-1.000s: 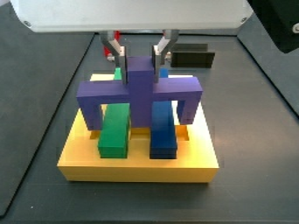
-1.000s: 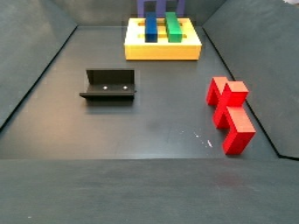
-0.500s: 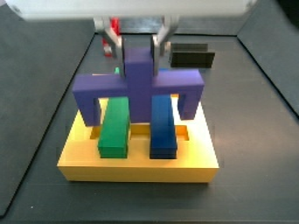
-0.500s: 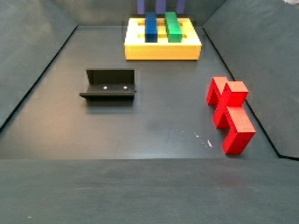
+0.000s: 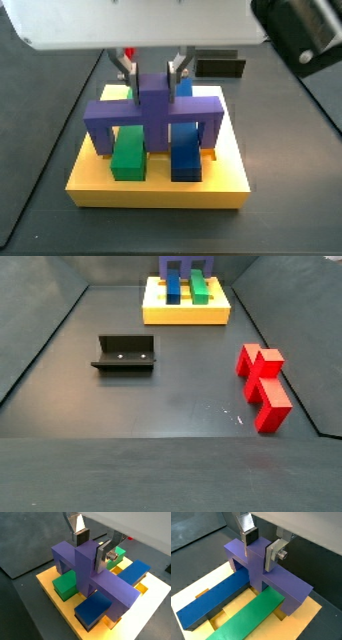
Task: Pick up the purple object. Move up. Place the purple object on the fixture. Regrasp the purple object. Move to above the board. Insert the purple object.
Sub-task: Insert the purple object.
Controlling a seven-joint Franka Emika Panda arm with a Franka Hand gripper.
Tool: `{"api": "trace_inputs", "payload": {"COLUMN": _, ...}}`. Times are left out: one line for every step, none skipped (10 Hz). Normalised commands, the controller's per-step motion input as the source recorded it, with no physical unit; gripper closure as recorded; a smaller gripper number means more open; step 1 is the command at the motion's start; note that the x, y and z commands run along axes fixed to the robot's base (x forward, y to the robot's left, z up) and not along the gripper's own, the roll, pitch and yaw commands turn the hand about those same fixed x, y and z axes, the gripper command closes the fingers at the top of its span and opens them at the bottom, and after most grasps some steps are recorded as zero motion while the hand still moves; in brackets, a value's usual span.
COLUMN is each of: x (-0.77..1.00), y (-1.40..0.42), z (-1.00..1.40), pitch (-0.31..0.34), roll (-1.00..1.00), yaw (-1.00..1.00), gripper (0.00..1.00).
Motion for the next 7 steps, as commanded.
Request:
{"api": "trace_inputs", "payload": {"x": 0.05, "y": -0.02, "z": -0.19, "pitch": -0.046, "roll": 0.0, "yaw": 0.0, "gripper": 1.0}}
{"api": "trace_inputs", "payload": {"x": 0.19, "y": -0.02, "z": -0.14, "pitch": 0.0, "roll": 0.0, "yaw": 0.0, "gripper": 1.0}}
{"api": "trace_inputs", "payload": {"x": 0.26, "y": 0.0, "z": -0.06, "pitch": 0.0, "roll": 0.0, "yaw": -0.01, "gripper": 1.0}}
{"api": "trace_inputs", "payload": {"x": 0.24, "y": 0.0, "z": -0.03, "pitch": 0.017, "roll": 0.0, "yaw": -0.1, "gripper": 1.0}}
{"api": "trace_inputs", "payload": {"x": 0.2, "y": 0.0, "z": -0.02, "pitch": 0.036, "roll": 0.0, "yaw": -0.16, "gripper": 1.0}}
{"api": "trace_inputs", "payload": {"x": 0.13, "y": 0.04, "z": -0.03, "pitch": 0.054, "roll": 0.02, "yaw": -0.22, "gripper": 1.0}}
{"api": "trace_inputs", "payload": {"x": 0.02, "y": 0.08, "z": -0.07, "pitch": 0.043, "roll": 0.03, "yaw": -0.25, "gripper": 1.0}}
